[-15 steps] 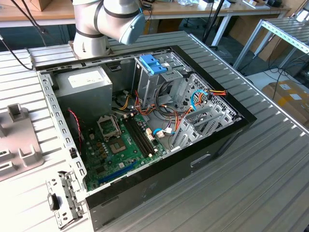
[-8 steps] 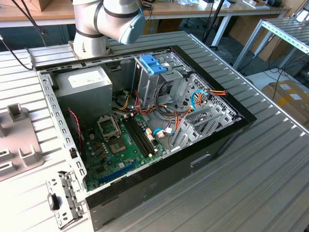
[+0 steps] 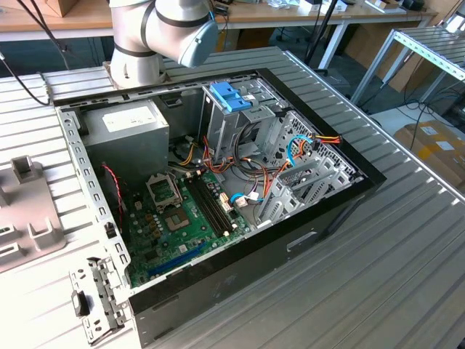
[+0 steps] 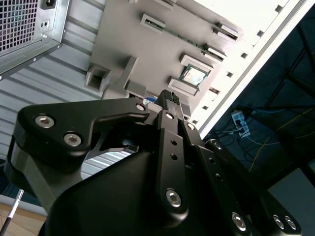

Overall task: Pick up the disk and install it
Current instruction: 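Reach for the disk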

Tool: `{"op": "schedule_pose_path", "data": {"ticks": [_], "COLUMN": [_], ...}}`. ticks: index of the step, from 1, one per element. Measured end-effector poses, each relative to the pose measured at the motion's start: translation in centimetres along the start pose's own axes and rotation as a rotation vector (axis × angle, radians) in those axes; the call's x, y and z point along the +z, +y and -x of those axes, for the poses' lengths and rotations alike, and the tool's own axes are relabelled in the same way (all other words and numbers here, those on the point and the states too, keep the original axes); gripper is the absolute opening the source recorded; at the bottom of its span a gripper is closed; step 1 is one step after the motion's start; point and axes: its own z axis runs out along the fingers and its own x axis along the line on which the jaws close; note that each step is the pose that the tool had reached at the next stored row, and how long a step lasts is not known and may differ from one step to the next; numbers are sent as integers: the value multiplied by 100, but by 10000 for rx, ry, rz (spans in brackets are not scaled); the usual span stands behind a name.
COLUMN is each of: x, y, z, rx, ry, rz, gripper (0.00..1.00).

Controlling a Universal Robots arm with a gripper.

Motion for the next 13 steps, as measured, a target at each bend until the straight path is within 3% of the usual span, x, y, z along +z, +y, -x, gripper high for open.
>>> {"op": "schedule_pose_path", "data": {"ticks": [13], "x": [7], "y": [35], "z": [-14], "rx": [0], "ry": [1], "rz": [-1], "gripper": [11]}}
